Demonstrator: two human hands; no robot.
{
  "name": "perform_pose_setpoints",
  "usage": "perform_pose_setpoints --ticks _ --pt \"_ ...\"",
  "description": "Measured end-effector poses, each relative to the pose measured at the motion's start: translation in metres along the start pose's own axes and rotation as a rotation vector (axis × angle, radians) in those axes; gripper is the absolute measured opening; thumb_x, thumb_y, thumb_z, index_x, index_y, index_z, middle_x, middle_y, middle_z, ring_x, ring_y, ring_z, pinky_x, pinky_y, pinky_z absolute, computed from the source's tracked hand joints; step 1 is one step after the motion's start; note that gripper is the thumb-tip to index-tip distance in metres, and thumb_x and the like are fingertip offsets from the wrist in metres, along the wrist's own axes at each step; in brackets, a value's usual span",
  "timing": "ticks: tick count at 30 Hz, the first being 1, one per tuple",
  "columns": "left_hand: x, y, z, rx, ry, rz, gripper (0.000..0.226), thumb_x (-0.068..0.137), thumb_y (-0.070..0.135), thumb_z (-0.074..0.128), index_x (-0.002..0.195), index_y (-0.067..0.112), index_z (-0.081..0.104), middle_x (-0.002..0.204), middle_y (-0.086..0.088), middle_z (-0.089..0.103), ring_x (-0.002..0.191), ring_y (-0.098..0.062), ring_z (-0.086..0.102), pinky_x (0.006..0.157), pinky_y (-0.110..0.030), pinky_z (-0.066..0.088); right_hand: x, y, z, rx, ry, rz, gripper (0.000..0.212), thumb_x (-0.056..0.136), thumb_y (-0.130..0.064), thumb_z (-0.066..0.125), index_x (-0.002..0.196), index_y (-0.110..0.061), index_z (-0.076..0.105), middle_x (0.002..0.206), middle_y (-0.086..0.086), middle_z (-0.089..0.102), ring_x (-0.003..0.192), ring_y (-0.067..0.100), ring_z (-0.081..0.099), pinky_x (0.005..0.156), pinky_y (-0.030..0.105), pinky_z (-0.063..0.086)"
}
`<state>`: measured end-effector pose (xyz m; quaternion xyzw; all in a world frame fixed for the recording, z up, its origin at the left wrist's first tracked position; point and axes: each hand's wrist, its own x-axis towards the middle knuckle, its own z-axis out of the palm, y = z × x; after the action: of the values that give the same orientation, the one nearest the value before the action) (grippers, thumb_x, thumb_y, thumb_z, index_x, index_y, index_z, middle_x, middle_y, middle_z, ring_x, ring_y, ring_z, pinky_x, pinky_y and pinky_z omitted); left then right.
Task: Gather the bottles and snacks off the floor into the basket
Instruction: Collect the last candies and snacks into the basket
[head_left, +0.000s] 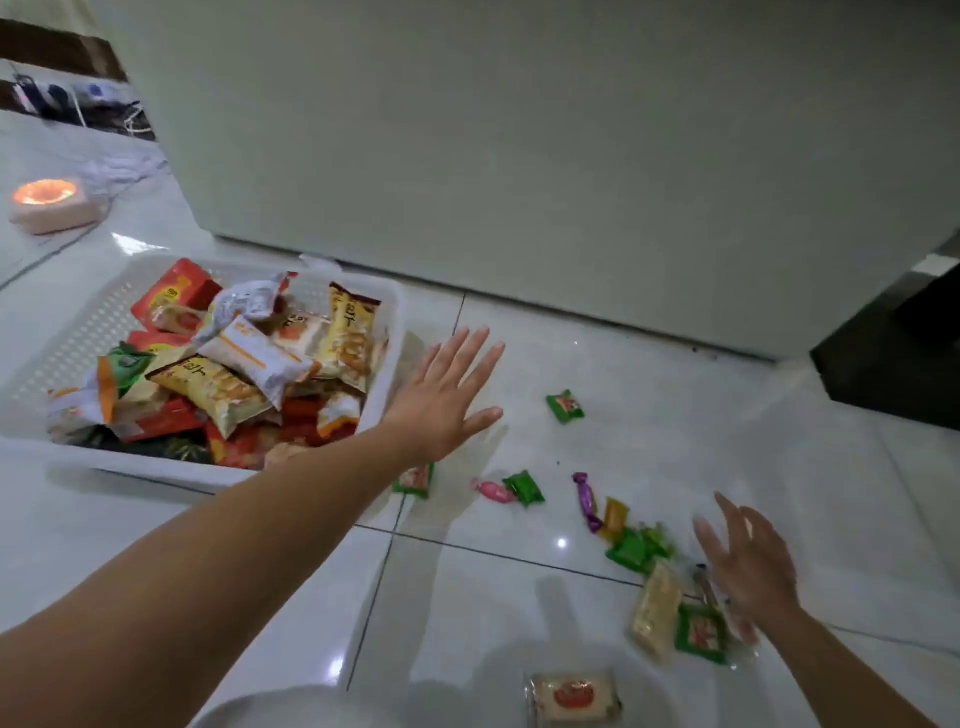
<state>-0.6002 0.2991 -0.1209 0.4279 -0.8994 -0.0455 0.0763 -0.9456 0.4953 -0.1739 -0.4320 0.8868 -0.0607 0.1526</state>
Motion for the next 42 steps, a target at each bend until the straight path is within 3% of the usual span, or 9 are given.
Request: perform_pose_setpoints --ticks 6,16,23,27,29,31,33,36,42 --pt "-0.005 0.061 0.062 -0.042 -0.219 0.086 0.08 0.086 0.071 0.014 0.141 0.033 -0.029 0.149 0.006 -0.036 0.139 -0.016 -0.03 0.116 -0.039 -0.01 -0.047 0.053 0.048 -0.012 -0.117 0.086 0.059 0.094 -0.05 0.038 0.148 -0.032 0.021 0.158 0.002 0.019 0.145 0.024 0.018 0.115 0.05 0.022" --pt "-0.068 0.108 0.107 -0.123 -0.441 0.263 0.101 0.076 0.081 0.03 0.141 0.031 -0.029 0.149 0.0 -0.037 0.14 -0.023 -0.031 0.113 -0.041 -0.016 -0.046 0.04 0.063 0.094 0.016 0.105 0.064 0.091 -0.037 0.054 0.148 -0.022 0.027 0.139 0.017 0.044 0.126 0.033 0.043 0.102 0.044 0.037" --pt "-0.094 0.157 0.14 -0.191 -0.543 0.421 0.111 0.073 0.075 0.05 0.146 0.032 -0.021 0.151 -0.003 -0.036 0.139 -0.026 -0.033 0.113 -0.042 -0.018 -0.043 0.041 0.058 0.201 -0.007 0.347 0.07 0.087 -0.029 0.061 0.145 -0.01 0.026 0.14 0.021 0.04 0.128 0.037 0.037 0.102 0.043 0.035" --pt "-0.097 0.165 0.152 -0.131 -0.575 0.491 0.117 0.071 0.06 0.064 0.146 0.031 -0.021 0.148 -0.002 -0.039 0.134 -0.024 -0.039 0.109 -0.04 -0.023 -0.044 0.047 0.055 0.11 -0.078 0.352 0.047 0.087 -0.027 0.059 0.129 -0.008 0.047 0.124 0.019 0.048 0.116 0.034 0.045 0.092 0.039 0.042" --pt "-0.089 0.157 0.15 -0.116 -0.52 0.433 0.102 0.075 0.048 0.059 0.15 0.023 -0.005 0.157 -0.007 -0.021 0.144 -0.025 -0.022 0.114 -0.039 -0.013 -0.045 0.048 0.055 0.079 -0.088 0.357 0.042 0.088 -0.026 0.058 0.123 -0.003 0.049 0.121 0.02 0.049 0.113 0.035 0.047 0.09 0.039 0.042" --pt "-0.077 0.142 0.143 -0.13 -0.46 0.356 0.078 0.078 0.037 0.056 0.146 0.018 0.022 0.156 -0.012 0.013 0.143 -0.026 0.013 0.116 -0.035 0.011 -0.046 0.045 0.057 0.057 -0.081 0.356 0.039 0.092 -0.025 0.053 0.122 0.001 0.048 0.122 0.023 0.048 0.114 0.037 0.046 0.091 0.04 0.042" --pt "-0.066 0.128 0.137 -0.115 -0.426 0.321 0.06 0.081 0.03 0.053 0.137 0.017 0.037 0.139 -0.01 0.036 0.124 -0.026 0.036 0.099 -0.032 0.033 -0.046 0.039 0.058 0.04 -0.06 0.355 0.039 0.095 -0.024 0.046 0.123 0.002 0.045 0.123 0.023 0.048 0.114 0.038 0.047 0.092 0.042 0.042" --pt "-0.057 0.113 0.126 -0.061 -0.437 0.246 0.051 0.086 0.026 0.05 0.134 0.013 0.039 0.129 -0.009 0.043 0.114 -0.027 0.042 0.083 -0.034 0.04 -0.045 0.028 0.051 -0.016 -0.047 0.318 0.037 0.095 -0.018 0.044 0.127 0.0 0.042 0.123 0.021 0.051 0.113 0.036 0.051 0.092 0.043 0.045" --pt "-0.024 0.075 0.063 -0.099 -0.21 0.12 0.066 0.091 0.028 0.048 0.148 0.012 0.02 0.136 -0.011 0.042 0.12 -0.026 0.043 0.089 -0.036 0.043 -0.006 -0.014 -0.008 -0.169 -0.057 0.068 0.031 0.093 -0.005 0.042 0.122 0.006 0.041 0.119 0.027 0.052 0.109 0.039 0.053 0.087 0.04 0.045"
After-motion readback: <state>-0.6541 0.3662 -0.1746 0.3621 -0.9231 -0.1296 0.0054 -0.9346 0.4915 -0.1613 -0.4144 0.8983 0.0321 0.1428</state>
